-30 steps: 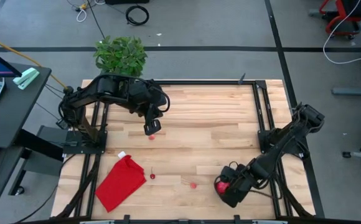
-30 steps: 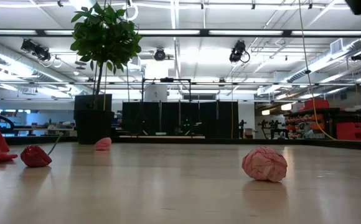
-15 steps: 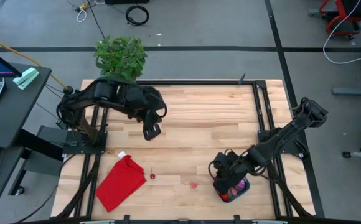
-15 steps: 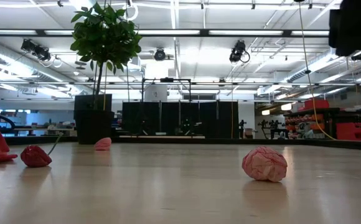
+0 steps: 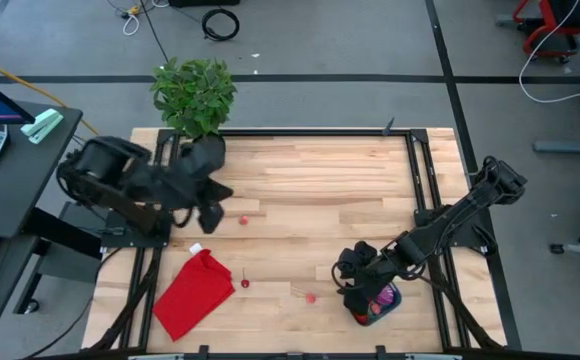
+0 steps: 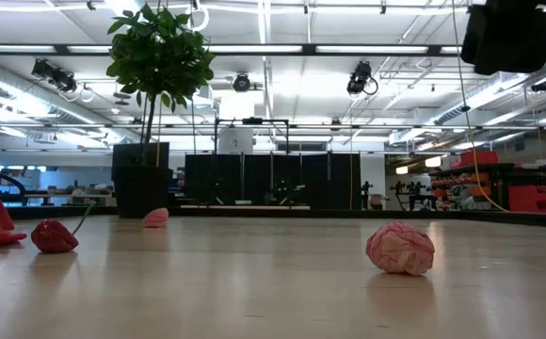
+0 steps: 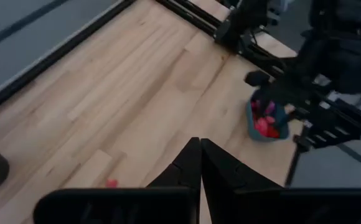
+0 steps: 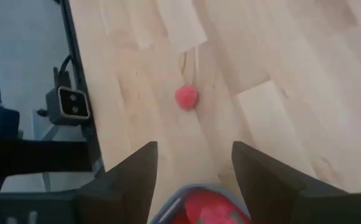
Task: Pick and placing Produce into tupperware
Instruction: Put the top peach into the bin
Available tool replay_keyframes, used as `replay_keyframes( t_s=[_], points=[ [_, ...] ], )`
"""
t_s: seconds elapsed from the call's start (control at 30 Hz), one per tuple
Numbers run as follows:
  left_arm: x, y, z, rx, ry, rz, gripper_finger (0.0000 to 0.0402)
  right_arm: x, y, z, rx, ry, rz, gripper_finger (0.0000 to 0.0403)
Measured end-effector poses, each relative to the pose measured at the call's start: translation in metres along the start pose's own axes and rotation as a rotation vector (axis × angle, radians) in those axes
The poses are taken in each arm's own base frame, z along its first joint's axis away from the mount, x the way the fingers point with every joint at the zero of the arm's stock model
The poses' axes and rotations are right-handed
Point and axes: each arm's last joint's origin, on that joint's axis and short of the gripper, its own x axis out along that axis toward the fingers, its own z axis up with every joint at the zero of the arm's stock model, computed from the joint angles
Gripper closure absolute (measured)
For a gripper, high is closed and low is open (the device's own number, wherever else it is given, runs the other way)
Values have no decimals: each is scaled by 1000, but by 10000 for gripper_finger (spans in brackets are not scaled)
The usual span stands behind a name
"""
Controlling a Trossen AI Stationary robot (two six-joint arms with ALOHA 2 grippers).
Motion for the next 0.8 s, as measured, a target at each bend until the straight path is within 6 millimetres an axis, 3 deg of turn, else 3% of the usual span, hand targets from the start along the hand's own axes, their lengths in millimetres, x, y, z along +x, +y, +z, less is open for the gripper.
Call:
replay_keyframes(
  t_s=[0.1,0.23,0.33,0.43,0.53,0.8],
  points=[
    [-16,13,-6,-34,-22,-7,385,1,-2,3,8,-13,-10,182],
    [-41,50,-12,-88,-151,69,392,1,-3,4,26,-18,-14,182],
    [-42,74,-26,-87,-169,142,392,1,-3,4,43,-17,-13,185],
    [-20,89,-53,-133,-94,220,385,1,-2,3,47,-17,-12,187],
    [15,94,-87,-183,-24,264,378,1,-3,4,48,-21,-15,187],
    [108,92,-153,-160,-9,152,377,1,-4,7,61,-55,-28,187]
  ],
)
